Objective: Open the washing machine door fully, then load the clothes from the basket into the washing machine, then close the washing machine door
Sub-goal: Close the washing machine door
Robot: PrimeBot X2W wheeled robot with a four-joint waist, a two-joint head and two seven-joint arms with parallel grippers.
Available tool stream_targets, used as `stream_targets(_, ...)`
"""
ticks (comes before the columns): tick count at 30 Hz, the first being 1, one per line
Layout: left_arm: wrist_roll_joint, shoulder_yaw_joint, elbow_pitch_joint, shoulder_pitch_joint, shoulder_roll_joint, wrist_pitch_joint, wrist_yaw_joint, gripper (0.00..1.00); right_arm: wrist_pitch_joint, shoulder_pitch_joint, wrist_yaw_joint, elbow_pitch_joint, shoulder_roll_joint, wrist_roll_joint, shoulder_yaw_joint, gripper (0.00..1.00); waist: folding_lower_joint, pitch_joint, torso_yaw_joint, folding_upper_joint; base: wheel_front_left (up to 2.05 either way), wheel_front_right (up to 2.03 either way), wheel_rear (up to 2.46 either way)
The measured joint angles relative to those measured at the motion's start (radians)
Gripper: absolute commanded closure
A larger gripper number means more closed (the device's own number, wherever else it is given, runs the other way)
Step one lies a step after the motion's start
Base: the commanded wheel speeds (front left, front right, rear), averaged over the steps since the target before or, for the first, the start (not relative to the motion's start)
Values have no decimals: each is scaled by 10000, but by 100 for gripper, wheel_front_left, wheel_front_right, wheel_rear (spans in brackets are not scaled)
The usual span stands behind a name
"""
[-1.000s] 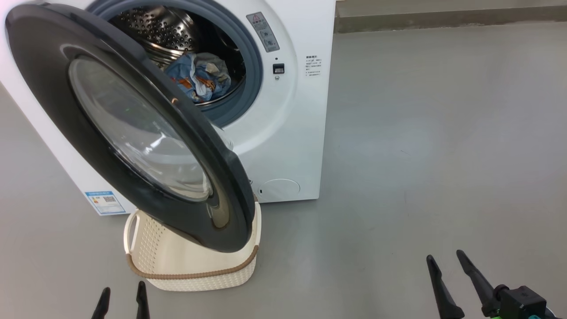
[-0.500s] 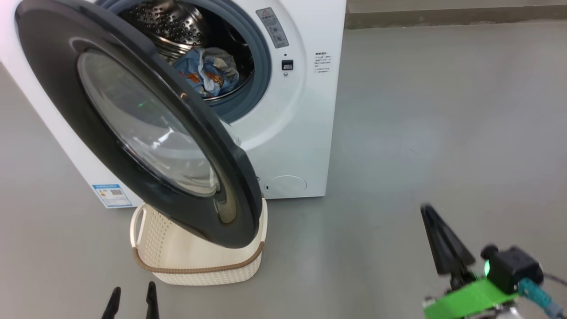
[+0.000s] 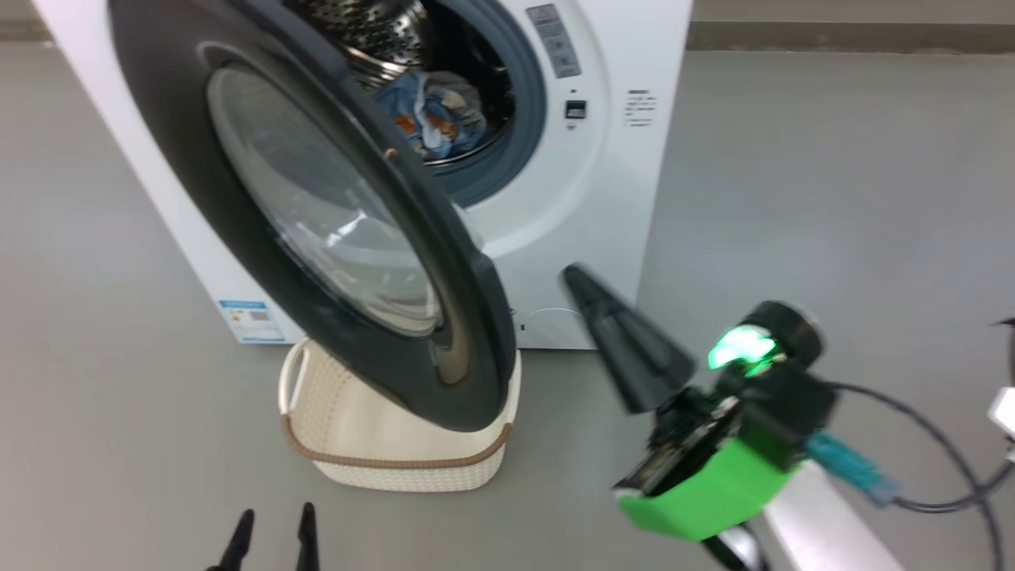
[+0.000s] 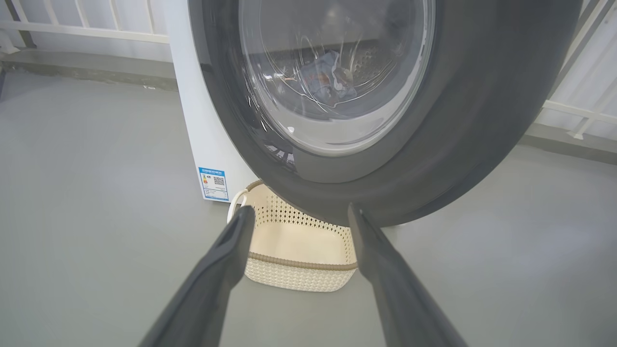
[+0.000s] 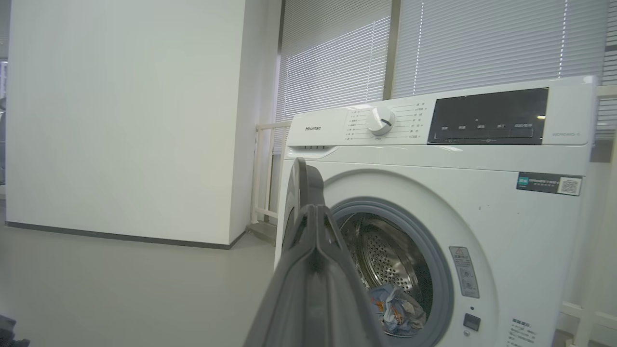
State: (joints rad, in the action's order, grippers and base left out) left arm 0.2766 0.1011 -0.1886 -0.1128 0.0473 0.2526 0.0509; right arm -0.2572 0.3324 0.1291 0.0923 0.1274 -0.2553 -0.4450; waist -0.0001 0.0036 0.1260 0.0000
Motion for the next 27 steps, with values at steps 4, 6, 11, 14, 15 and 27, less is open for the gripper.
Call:
stream_targets(4,148,418,-4,65,0,0,-40,0,0,112,0,-736,-56,-125,-872,100,1,62,383,0,0,0,0)
stream_targets(6,295,635,6,186,0,0,-127,0,0,133,0,-1158,-61,-303,-1170,100,1,116,598,0,0,0,0)
stream_targets(11,587,1103,159,482,0,0,-265,0,0,137,0,-1964,-38,-625,-1482,100,0,384,1124,0,0,0,0)
stream_targets(14,719,1344,299,677,0,0,-387,0,0,232,0,-2295,23,-646,-1467,100,0,675,1363,0,0,0,0)
stream_targets(15,746,1406,349,741,-2,0,-424,0,0,294,0,-2383,52,-652,-1438,100,1,780,1434,0,0,0,0)
stream_targets(27,976,1530,775,1220,-10,4,-658,0,0,1023,0,-2780,349,-721,-1083,100,1,1959,2029,0,0,0,0)
